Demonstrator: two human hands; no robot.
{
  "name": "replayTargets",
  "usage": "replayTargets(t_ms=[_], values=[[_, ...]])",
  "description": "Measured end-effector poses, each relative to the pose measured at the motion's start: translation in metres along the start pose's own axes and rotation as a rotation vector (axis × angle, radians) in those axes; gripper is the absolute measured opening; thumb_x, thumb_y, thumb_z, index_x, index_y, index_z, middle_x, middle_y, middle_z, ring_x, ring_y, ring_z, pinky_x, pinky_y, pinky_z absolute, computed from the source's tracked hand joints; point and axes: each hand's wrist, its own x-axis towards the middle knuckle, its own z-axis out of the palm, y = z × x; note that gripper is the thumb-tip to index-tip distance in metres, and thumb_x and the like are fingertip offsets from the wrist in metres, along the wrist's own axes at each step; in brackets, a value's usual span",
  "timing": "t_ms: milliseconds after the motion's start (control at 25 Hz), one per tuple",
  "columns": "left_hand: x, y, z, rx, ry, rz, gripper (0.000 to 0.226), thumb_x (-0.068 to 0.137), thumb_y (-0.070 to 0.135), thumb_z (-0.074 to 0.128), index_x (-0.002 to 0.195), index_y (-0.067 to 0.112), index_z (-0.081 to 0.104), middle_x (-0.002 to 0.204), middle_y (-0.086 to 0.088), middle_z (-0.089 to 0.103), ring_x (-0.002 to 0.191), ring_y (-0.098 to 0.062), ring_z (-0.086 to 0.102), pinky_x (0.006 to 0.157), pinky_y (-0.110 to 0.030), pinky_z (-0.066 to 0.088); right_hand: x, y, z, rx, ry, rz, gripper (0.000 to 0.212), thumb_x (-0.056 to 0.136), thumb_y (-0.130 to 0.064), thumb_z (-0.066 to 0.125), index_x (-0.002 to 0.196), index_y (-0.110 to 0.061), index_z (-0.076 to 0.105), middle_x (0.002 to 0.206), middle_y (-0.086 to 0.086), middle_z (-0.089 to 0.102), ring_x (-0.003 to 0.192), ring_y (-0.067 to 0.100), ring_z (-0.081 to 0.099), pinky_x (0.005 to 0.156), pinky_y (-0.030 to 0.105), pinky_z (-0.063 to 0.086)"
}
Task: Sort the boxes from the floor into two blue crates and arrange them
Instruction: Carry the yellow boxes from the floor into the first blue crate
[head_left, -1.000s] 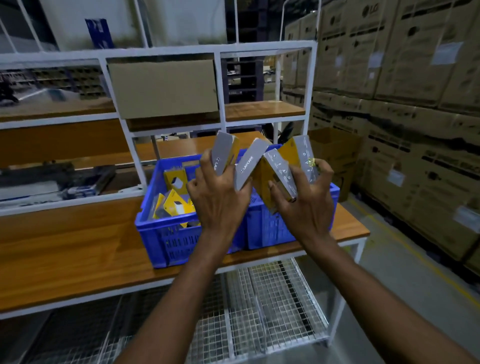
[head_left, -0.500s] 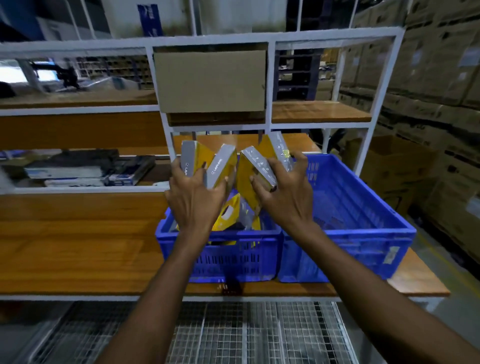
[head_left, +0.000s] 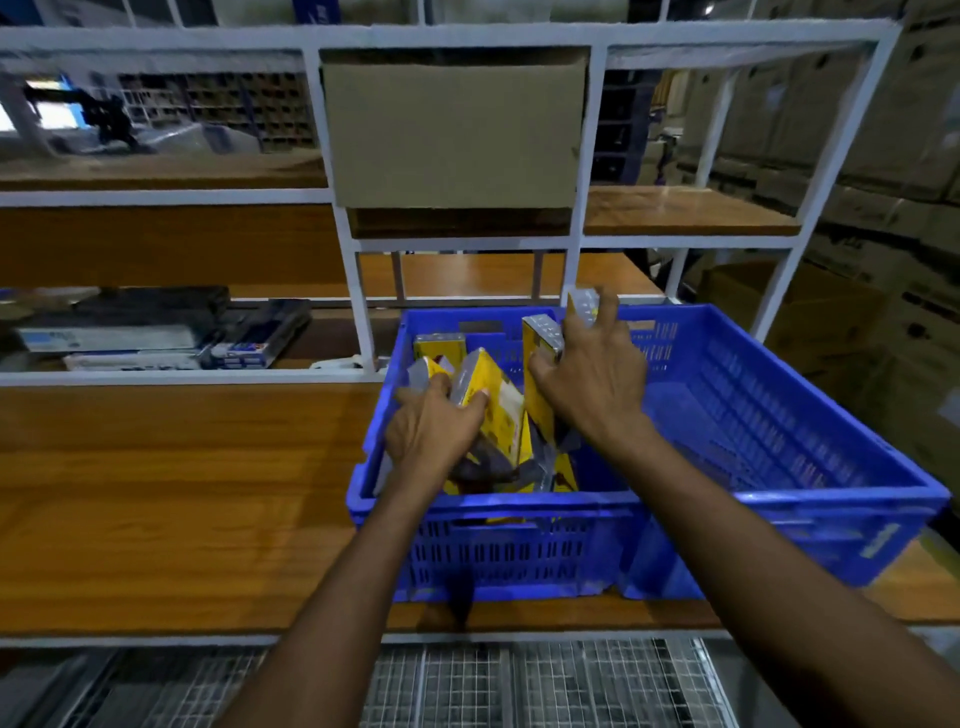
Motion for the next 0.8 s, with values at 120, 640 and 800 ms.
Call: replayTargets(t_ms=[120, 640, 800], values=[[0.012, 0.0, -0.006, 0.127, -0.124, 0.103, 0.085, 0.093, 0.066, 0.043, 0.162, 0.034, 0.005, 0.139, -0.016, 0.059, 0.121, -0.04, 0.06, 0.086, -0.042, 0.044, 0.012, -0.006, 0.0, -0.113, -0.1, -0.013, 0.048, 0.092, -0.048, 0.056, 0.122, -0.011, 0.064, 0.157, 0.013, 0.034, 0.111, 0.039, 0.059, 0.064, 0.037, 0.043], [0.053, 0.009, -0.042, 0.367, -0.386, 0.18, 0.064, 0.088, 0.063, 0.065, 0.127, 0.012, 0.059, 0.133, -0.012, 0.063, 0.118, -0.032, 0.061, 0.097, -0.039, 0.05, 0.037, -0.022, 0.066, -0.337, -0.265, -0.484, 0.052, 0.091, -0.036, 0.067, 0.138, -0.019, 0.053, 0.153, 0.01, 0.034, 0.105, 0.035, 0.055, 0.062, 0.04, 0.046], [0.068, 0.007, -0.036, 0.123, -0.192, 0.302, 0.053, 0.091, 0.056, 0.066, 0.128, 0.019, 0.059, 0.136, -0.006, 0.061, 0.123, -0.029, 0.059, 0.1, -0.043, 0.048, 0.042, -0.007, 0.09, -0.249, -0.278, -0.535, 0.089, 0.092, -0.045, 0.065, 0.162, -0.025, 0.015, 0.163, 0.014, 0.025, 0.11, 0.036, 0.055, 0.065, 0.04, 0.046]])
